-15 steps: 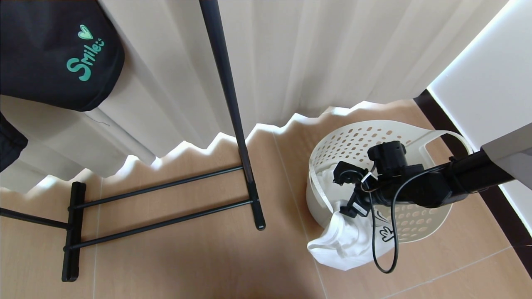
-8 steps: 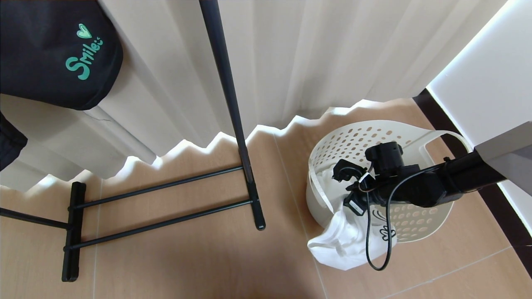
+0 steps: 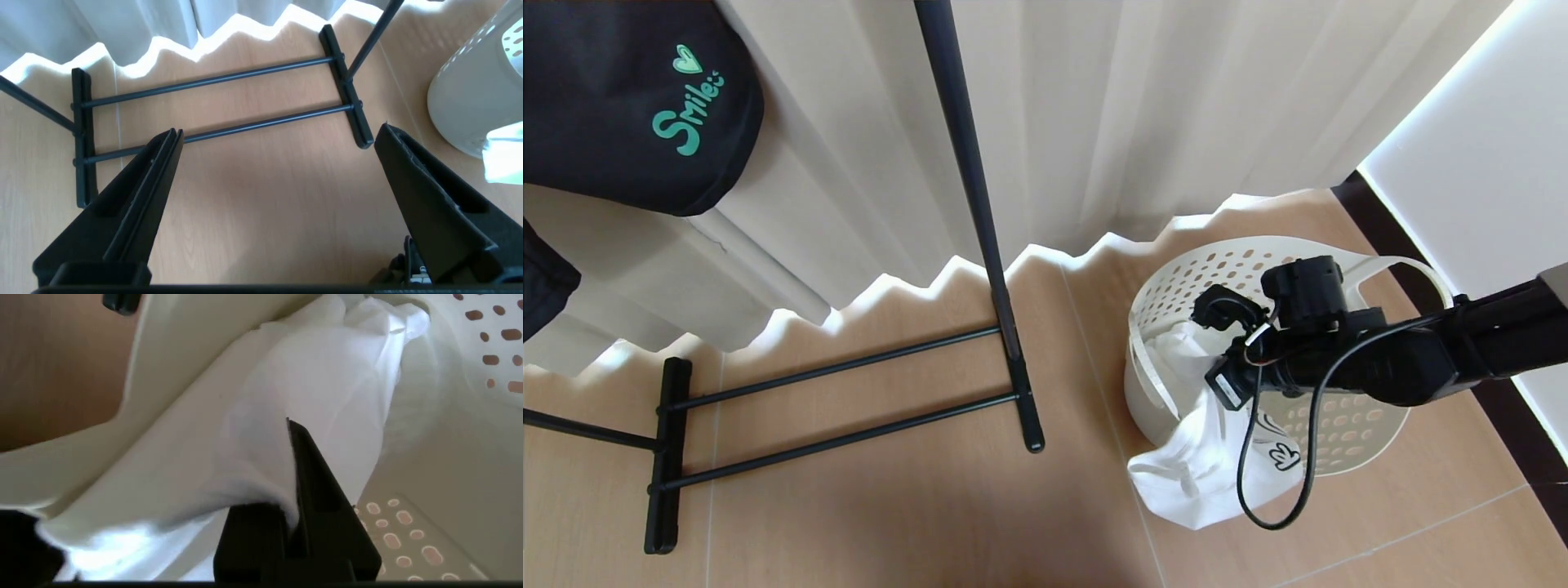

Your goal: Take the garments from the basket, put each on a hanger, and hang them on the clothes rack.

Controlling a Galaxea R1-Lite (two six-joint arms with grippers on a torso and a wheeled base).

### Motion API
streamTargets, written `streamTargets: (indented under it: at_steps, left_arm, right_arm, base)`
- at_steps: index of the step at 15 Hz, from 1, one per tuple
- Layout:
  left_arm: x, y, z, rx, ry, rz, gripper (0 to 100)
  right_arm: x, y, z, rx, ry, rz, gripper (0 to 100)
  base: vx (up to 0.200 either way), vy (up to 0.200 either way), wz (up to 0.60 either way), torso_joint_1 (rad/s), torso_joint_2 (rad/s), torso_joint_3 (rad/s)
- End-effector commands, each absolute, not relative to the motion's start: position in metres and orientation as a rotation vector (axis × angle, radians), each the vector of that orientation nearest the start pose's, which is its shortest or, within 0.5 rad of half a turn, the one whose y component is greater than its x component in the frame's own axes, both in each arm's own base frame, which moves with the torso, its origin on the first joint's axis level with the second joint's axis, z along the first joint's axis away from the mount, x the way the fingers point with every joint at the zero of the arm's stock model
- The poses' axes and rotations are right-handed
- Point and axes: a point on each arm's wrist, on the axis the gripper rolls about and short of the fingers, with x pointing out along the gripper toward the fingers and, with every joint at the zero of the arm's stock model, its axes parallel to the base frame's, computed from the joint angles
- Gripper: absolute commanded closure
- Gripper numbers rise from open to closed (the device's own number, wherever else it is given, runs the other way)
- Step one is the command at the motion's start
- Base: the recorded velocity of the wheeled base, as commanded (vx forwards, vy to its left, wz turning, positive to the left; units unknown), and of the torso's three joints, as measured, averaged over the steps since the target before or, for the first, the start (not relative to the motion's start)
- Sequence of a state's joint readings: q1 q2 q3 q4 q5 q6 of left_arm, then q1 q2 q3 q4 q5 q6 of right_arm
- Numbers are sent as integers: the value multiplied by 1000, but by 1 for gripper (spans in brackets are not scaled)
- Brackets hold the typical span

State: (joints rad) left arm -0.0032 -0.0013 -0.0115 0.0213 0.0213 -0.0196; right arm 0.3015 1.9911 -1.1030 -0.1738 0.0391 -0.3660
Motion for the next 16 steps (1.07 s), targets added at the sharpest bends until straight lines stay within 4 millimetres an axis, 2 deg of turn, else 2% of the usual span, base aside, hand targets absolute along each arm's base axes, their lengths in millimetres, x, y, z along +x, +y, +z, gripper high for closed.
streamTargets:
  at_steps: [1, 3, 6, 14, 16]
  left_arm:
    - [-24, 1, 76, -20, 11, 19, 0]
    - [-24, 1, 77, -20, 9, 18, 0]
    - [-24, 1, 77, -20, 9, 18, 0]
    - [-24, 0, 77, -18, 11, 14, 0]
    - [-24, 0, 77, -18, 11, 14, 0]
  right_arm:
    - [321, 117, 149, -404, 580, 472, 100]
    - [310, 117, 156, -405, 568, 479, 100]
    - [304, 116, 162, -380, 556, 475, 100]
    - [299, 135, 170, -286, 492, 527, 100]
    - [289, 140, 172, -285, 444, 550, 100]
  base:
    - [0, 0, 0, 0, 0, 0]
    - [0, 0, 0, 0, 0, 0]
    - [0, 0, 0, 0, 0, 0]
    - [0, 0, 0, 0, 0, 0]
    - [0, 0, 0, 0, 0, 0]
